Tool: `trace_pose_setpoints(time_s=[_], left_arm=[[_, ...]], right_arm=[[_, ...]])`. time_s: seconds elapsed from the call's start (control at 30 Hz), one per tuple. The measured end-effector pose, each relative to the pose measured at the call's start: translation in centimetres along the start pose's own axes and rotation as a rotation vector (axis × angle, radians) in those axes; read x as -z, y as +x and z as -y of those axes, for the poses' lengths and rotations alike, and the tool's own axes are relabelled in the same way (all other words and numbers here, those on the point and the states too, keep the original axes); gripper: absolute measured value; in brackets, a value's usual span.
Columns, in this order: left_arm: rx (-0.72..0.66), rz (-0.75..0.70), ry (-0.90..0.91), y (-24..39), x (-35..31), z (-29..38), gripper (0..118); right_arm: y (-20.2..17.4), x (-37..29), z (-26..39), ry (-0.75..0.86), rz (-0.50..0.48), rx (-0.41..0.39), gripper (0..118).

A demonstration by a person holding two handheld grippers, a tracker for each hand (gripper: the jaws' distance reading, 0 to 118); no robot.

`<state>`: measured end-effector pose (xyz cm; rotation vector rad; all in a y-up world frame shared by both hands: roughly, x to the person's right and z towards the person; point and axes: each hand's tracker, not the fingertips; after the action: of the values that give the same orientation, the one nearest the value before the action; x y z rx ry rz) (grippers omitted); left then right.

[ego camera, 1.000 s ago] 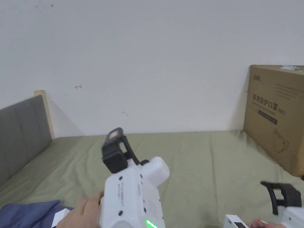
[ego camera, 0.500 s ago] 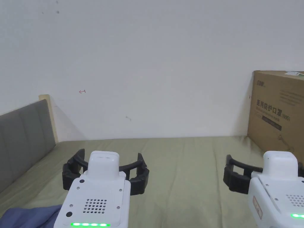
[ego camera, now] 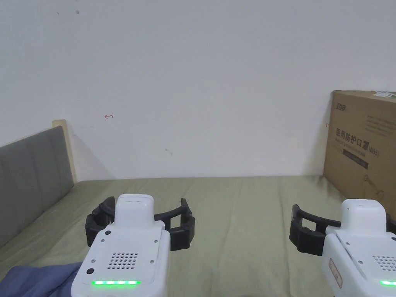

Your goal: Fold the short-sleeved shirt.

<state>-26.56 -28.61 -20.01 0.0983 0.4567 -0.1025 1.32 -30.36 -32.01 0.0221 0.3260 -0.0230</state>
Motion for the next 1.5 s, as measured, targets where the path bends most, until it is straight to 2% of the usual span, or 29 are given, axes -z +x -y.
trace_pose_setpoints(time_s=[0.37, 0.7, 1.0, 1.17, 1.2, 1.23, 1.27, 1.3, 1.33, 1.37, 1.4, 1.43, 1.5], left_arm=[[-0.014, 0.029, -0.002, -0.1, 0.2, -0.1, 117], [-0.016, 0.037, -0.015, -0.1, 0.2, 0.3, 117], [0.002, 0.046, -0.014, 0.2, 0.0, 0.4, 117], [-0.023, 0.080, -0.021, 0.0, -0.1, 0.4, 114], [-0.037, 0.102, -0.024, -0.2, -0.1, 0.4, 100], [-0.045, 0.112, -0.033, -0.3, -0.1, 0.3, 74], [-0.045, 0.108, -0.050, -0.2, 0.0, 0.3, 39], [-0.036, 0.086, -0.082, -0.2, 0.3, 0.3, 2], [-0.014, 0.036, -0.093, 0.0, 0.5, 0.5, 2], [-0.031, 0.039, -0.090, -0.1, 0.6, 0.7, 2], [-0.068, 0.084, -0.097, -0.5, 0.7, 0.8, 2], [-0.077, 0.089, -0.102, -0.7, 0.8, 0.8, 2], [-0.068, 0.070, -0.113, -0.5, 1.1, 0.9, 2]], right_arm=[[0.3, 0.0, 0.4, -0.005, -0.011, 0.008, 118], [-0.1, -0.2, 0.5, 0.013, -0.022, -0.035, 118], [0.1, -0.1, 0.7, -0.004, 0.007, -0.017, 118], [0.6, 0.1, 0.5, -0.047, -0.024, -0.003, 116], [0.8, 0.0, 0.4, -0.052, -0.051, 0.003, 105], [0.9, -0.1, 0.3, -0.038, -0.052, 0.003, 73], [0.9, 0.1, 0.3, -0.046, -0.019, -0.017, 16], [1.2, 0.4, 0.4, -0.077, 0.043, -0.046, 0], [1.7, 0.4, 0.6, -0.054, 0.018, 0.028, 0], [2.4, 0.5, 0.5, -0.073, -0.052, 0.103, 0], [2.9, 0.7, 0.7, -0.094, -0.062, 0.138, 0], [3.1, 0.8, 0.9, -0.104, -0.022, 0.129, 0], [3.6, 0.8, 1.0, -0.105, -0.012, 0.116, 0]])
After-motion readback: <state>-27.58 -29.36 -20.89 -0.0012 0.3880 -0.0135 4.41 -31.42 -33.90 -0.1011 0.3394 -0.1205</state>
